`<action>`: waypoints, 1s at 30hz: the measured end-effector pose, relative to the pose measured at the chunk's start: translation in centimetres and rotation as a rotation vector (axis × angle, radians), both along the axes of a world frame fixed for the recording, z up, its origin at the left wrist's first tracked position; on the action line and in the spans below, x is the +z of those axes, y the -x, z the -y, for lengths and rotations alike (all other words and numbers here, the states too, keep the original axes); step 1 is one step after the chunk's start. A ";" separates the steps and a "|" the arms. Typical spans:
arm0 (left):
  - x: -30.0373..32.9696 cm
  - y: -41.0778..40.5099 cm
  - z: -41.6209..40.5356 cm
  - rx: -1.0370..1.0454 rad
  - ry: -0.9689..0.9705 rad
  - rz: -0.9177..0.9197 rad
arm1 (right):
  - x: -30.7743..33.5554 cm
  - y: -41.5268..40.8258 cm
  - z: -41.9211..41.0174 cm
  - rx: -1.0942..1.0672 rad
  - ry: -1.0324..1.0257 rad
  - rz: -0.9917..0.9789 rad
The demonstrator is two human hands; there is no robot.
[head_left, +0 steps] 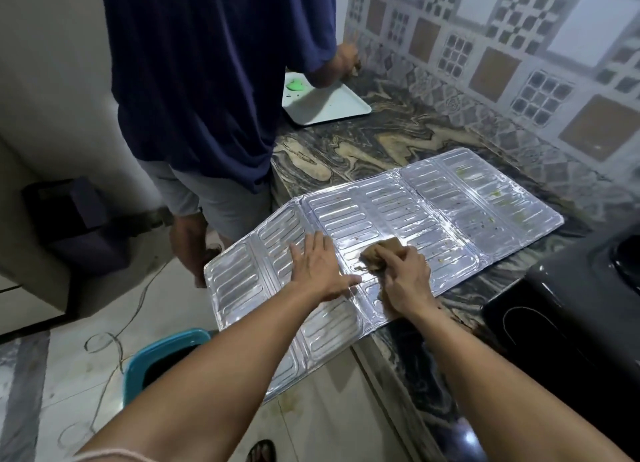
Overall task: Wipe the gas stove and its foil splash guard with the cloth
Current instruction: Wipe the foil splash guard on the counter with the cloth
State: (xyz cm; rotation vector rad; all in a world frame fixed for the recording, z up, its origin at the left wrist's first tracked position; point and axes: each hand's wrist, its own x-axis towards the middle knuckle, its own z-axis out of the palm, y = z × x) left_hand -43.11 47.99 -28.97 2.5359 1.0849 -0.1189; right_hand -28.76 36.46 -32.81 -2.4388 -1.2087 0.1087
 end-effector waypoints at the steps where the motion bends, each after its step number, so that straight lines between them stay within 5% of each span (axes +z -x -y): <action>1: -0.2 -0.6 -0.4 -0.013 0.019 -0.065 | 0.1 -0.2 0.1 0.020 -0.002 0.003; 5: -0.6 -2.1 -1.0 -0.062 0.071 -0.211 | 0.0 -2.7 0.8 -0.060 -0.016 0.101; 10: 0.0 -2.8 -1.2 -0.083 0.050 -0.281 | 1.0 -5.9 -0.2 -0.605 0.014 -0.026; 12: 0.0 -2.9 -1.3 -0.099 0.036 -0.280 | 1.1 -5.4 -0.7 -0.516 -0.028 -0.058; 16: -0.2 -2.8 -1.5 -0.107 0.021 -0.248 | 0.0 -1.0 -0.7 0.037 -0.023 0.027; 18: -0.2 -2.8 -1.7 -0.124 0.018 -0.245 | -0.2 -1.3 -0.5 0.086 -0.071 0.074; 24: -0.3 -2.7 -2.0 -0.159 0.021 -0.234 | 1.0 -8.3 -1.5 -0.833 -0.085 -0.105; 26: -0.5 -2.6 -2.1 -0.152 0.030 -0.210 | 1.6 -8.8 -2.3 -0.978 -0.146 -0.152; 30: -1.1 -2.5 -2.3 -0.139 0.031 -0.179 | 2.5 -4.5 -3.8 -0.393 -0.241 -0.151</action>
